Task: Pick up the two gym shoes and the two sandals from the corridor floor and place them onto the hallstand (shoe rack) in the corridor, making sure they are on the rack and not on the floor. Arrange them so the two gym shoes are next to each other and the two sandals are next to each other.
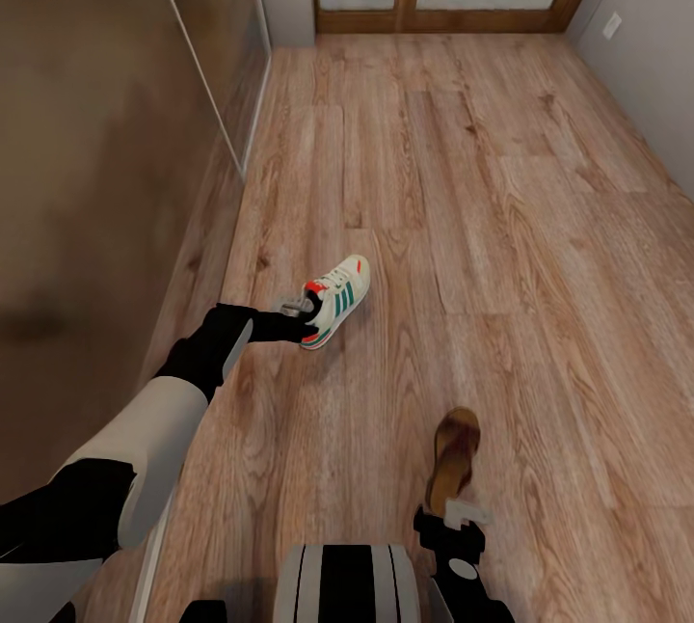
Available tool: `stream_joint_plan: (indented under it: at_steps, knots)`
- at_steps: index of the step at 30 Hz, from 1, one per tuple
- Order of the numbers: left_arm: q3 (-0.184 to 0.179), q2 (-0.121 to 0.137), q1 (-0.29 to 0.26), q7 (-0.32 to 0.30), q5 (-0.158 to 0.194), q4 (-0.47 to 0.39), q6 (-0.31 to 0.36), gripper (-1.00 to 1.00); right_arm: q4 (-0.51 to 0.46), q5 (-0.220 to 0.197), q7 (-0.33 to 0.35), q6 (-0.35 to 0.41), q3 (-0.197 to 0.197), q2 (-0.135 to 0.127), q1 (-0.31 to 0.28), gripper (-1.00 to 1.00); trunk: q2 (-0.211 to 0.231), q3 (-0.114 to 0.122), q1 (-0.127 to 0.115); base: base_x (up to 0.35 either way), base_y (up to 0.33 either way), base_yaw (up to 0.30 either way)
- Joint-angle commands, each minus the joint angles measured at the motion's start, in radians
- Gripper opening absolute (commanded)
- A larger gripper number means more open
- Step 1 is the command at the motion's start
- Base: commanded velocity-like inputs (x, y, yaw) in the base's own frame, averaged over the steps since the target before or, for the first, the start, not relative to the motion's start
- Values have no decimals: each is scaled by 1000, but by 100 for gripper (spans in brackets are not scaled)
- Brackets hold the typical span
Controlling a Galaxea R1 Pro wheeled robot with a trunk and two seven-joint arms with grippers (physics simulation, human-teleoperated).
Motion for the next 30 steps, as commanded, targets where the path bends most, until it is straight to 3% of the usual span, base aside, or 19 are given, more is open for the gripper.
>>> stream_joint_plan:
  at_steps: [1,30]
  knots:
    - [1,0,0,-7,-10,-1,2,-100,-1,-6,-3,2,1,0,0,100,0,-1,0,143,0,0]
    - [-1,1,0,-6,-10,-3,1,-100,-1,-6,-3,2,1,0,0,100,0,-1,0,39,0,0]
